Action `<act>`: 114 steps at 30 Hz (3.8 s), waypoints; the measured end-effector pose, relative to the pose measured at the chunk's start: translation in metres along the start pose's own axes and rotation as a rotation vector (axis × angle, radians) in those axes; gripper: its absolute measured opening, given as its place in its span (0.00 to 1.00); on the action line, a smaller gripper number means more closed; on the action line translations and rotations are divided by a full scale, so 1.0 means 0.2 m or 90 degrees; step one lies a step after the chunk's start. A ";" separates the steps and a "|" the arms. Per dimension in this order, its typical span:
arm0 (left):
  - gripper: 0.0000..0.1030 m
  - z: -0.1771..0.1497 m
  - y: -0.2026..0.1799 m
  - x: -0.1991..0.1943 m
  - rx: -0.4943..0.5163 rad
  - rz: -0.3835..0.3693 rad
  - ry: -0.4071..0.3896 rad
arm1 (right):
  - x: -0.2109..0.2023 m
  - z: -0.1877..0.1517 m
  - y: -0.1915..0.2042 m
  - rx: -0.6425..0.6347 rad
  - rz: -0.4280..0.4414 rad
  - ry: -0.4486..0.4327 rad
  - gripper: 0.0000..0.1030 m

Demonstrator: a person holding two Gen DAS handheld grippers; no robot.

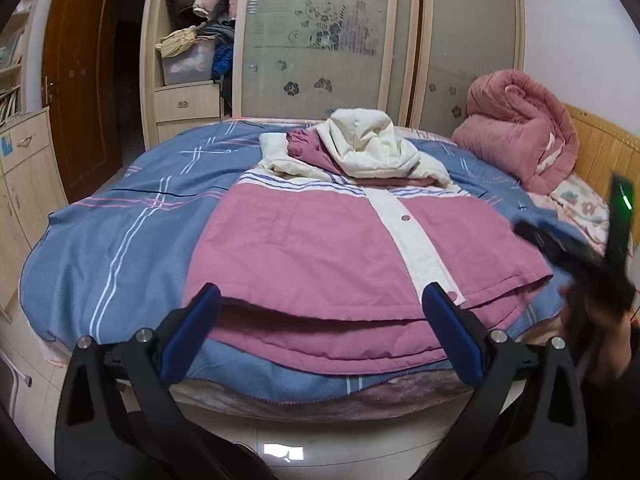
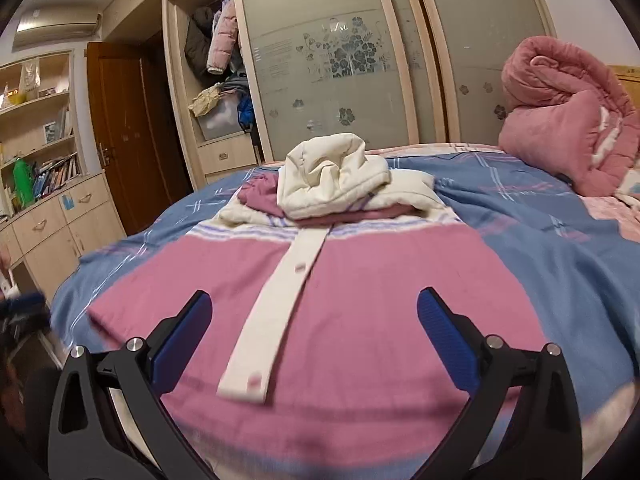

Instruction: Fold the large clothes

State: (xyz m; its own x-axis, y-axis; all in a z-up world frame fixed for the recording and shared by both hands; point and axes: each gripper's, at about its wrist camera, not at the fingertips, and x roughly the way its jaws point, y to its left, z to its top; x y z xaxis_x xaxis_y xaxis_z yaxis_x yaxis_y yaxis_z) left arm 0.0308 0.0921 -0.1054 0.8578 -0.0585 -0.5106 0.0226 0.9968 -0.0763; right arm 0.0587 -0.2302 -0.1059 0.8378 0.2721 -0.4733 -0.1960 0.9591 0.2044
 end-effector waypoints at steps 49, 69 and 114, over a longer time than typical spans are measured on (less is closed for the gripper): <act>0.98 -0.01 0.02 -0.05 -0.004 -0.018 0.052 | -0.49 -0.07 0.02 -0.060 -0.076 0.016 0.99; 0.98 -0.06 0.10 0.01 -0.025 -0.007 0.074 | -0.32 -0.21 -0.01 -0.453 -0.204 0.030 0.99; 0.98 -0.25 -0.04 0.28 0.142 -0.029 0.231 | 0.28 -0.29 -0.06 -0.524 -0.234 0.014 0.99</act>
State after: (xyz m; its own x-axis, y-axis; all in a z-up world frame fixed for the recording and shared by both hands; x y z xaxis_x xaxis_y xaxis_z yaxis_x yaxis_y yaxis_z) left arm 0.0535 0.0778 -0.1761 0.6179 -0.0782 -0.7824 0.2012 0.9776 0.0611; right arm 0.0783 -0.2219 -0.1837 0.9114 -0.0697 -0.4056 -0.2274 0.7362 -0.6374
